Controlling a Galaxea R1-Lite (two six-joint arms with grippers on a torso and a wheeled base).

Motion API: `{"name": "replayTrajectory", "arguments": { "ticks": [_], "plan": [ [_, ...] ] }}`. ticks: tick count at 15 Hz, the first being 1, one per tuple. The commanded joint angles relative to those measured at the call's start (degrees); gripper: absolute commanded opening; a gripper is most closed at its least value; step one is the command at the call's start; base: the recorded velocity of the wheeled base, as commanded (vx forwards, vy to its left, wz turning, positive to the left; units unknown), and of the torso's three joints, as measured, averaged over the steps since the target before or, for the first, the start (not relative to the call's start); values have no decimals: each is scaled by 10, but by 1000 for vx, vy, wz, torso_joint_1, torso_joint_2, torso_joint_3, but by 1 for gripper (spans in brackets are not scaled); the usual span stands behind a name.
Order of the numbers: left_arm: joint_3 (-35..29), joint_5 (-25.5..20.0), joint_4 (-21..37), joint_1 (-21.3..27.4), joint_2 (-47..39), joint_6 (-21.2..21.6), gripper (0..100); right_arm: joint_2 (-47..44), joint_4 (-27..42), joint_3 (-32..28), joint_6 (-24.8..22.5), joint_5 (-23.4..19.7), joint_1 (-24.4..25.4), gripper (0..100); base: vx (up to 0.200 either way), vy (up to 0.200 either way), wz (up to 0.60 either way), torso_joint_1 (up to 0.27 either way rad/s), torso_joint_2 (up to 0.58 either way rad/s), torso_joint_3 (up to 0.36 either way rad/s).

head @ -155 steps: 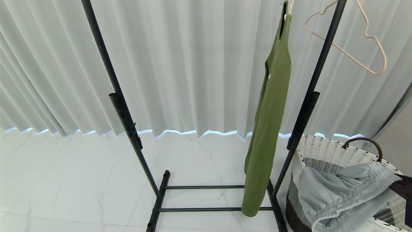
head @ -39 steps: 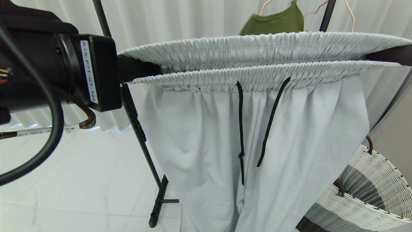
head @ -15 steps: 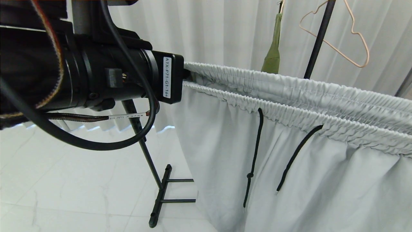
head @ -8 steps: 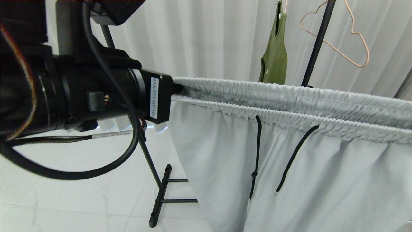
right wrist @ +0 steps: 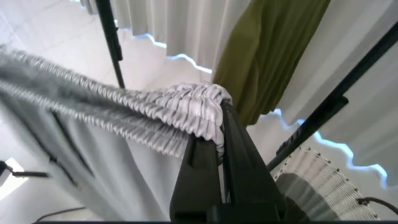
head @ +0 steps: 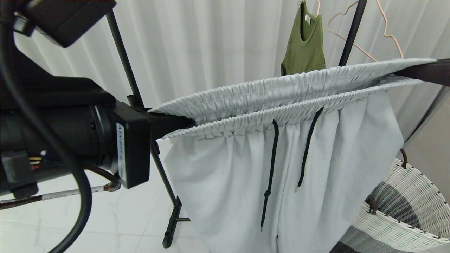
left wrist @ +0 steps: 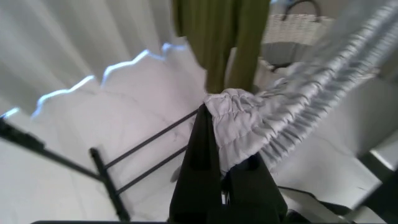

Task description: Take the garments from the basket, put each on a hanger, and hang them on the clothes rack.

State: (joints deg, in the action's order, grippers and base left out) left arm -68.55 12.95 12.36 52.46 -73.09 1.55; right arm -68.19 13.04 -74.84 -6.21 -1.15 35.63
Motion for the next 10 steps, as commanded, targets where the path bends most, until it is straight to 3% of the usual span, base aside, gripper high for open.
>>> {"name": "replayTrajectory", "arguments": {
  "ticks": [1,6,10],
  "plan": [
    [2,-3,0,37,7,-1,0,-29,-10,0,0,-1,5,0,0,0,0,0,0,0],
    [1,1,0,51,4,0,0,-21,3,0,0,7,8,0,0,0,0,0,0,0],
    [-33,6,-4,-45,-38,8,0,20,120,-36,1,38,-13,0,0,0,0,0,0,0]
  ]
}}
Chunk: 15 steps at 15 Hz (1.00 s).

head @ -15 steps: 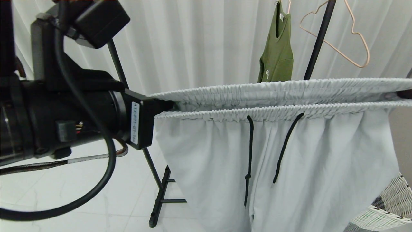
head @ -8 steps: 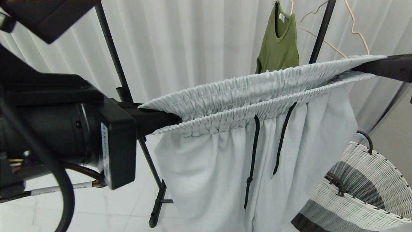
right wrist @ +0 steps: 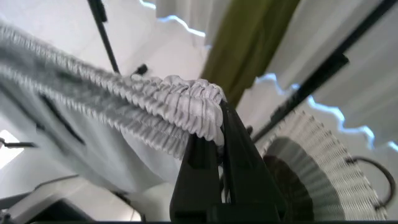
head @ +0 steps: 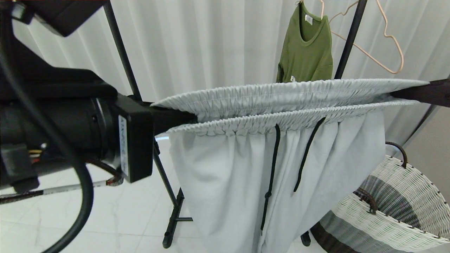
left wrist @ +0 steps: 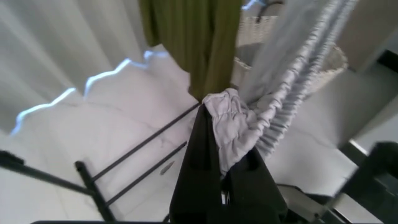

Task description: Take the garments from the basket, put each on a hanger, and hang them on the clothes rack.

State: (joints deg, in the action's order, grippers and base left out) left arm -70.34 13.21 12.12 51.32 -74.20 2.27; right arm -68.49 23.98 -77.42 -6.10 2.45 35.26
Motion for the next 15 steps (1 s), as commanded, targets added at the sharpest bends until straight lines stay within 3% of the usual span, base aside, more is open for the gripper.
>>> {"name": "replayTrajectory", "arguments": {
  "ticks": [1,3,9,15],
  "plan": [
    [-24,12,-2,-55,-40,-2,0,42,34,-9,3,1,-12,0,0,0,0,0,0,0],
    [-50,16,-11,-58,-52,-1,0,62,69,-10,13,-2,-8,0,0,0,0,0,0,0],
    [-75,14,-12,-15,-52,-2,0,57,69,-17,13,0,61,0,0,0,0,0,0,0],
    [-85,16,-12,-3,-50,-2,0,56,70,-16,13,3,68,0,0,0,0,0,0,0]
  ]
}}
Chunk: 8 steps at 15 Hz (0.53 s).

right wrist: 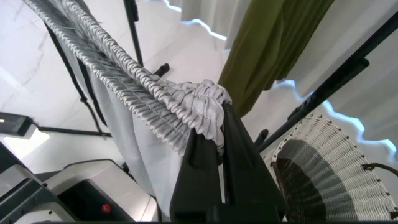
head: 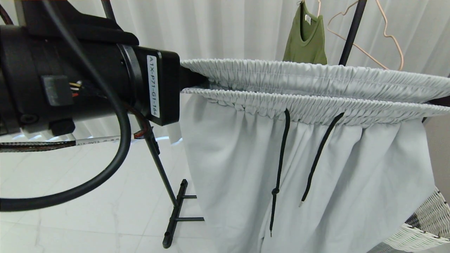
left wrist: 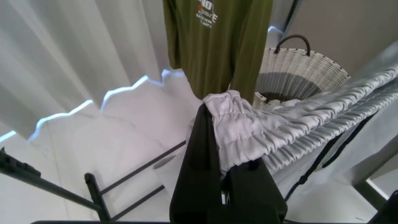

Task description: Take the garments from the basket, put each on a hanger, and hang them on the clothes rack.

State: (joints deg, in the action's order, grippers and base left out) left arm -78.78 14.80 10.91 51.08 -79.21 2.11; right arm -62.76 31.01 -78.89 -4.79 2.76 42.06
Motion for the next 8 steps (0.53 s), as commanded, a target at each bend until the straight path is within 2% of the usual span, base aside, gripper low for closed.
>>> {"name": "replayTrajectory", "arguments": {
  "ticks": [1,7,8],
  "plan": [
    [-1,0,0,0,1,0,0,-3,0,-1,0,0,0,0,0,0,0,0,0,0],
    [-1,0,0,0,1,1,0,-3,0,-1,0,0,0,0,0,0,0,0,0,0],
    [-1,0,0,0,1,1,0,-3,-1,0,0,0,0,100,0,0,0,0,0,0]
  ]
}}
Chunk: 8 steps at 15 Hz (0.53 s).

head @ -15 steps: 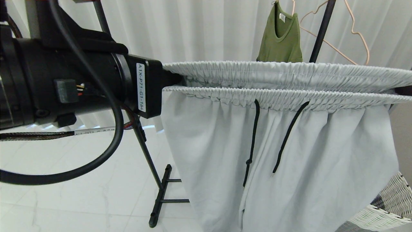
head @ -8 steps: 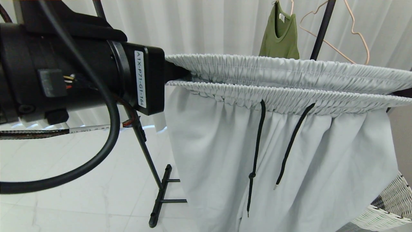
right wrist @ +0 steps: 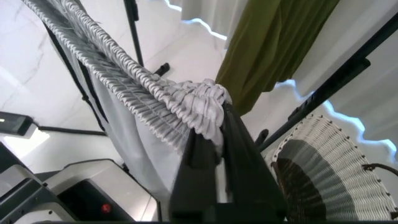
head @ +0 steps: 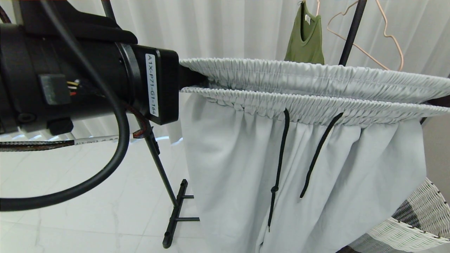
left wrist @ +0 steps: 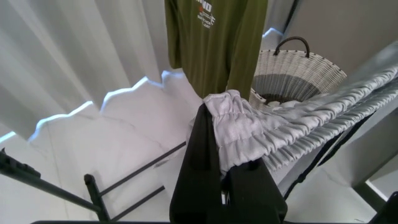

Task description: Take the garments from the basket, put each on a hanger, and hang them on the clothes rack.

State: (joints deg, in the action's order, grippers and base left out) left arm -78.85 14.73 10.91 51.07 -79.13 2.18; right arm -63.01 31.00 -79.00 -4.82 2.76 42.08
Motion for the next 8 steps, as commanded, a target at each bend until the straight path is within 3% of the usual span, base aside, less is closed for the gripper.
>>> {"name": "replayTrajectory", "arguments": {
  "ticks": [1,8],
  "plan": [
    [-1,0,0,0,0,0,0,-1,-1,2,-1,0,0,100,0,0,0,0,0,0],
    [2,2,1,0,0,3,0,10,3,11,-1,2,-8,100,0,0,0,0,0,0]
  ]
}}
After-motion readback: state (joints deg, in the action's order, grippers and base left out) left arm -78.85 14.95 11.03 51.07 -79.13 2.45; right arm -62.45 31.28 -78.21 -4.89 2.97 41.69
